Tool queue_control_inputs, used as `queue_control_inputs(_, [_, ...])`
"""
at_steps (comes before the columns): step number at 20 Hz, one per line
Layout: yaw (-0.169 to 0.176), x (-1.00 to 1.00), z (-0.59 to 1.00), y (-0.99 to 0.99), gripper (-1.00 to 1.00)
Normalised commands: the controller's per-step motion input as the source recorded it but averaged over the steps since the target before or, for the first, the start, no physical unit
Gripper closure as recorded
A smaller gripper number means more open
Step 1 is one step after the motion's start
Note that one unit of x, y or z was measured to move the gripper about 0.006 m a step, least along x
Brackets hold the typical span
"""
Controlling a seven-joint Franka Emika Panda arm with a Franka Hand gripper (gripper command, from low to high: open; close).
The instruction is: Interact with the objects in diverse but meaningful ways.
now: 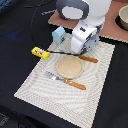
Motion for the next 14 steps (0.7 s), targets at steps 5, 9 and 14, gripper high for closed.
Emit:
queue_control_inputs(5, [-0.024, -0.4, 0.82, 0.05, 1.0])
queue_control_inputs(9, [-0.07, -0.32, 0.88, 0.0, 1.0])
queue_control_inputs(14, [-0.049, -0.42, 0.51, 0.11, 1.0])
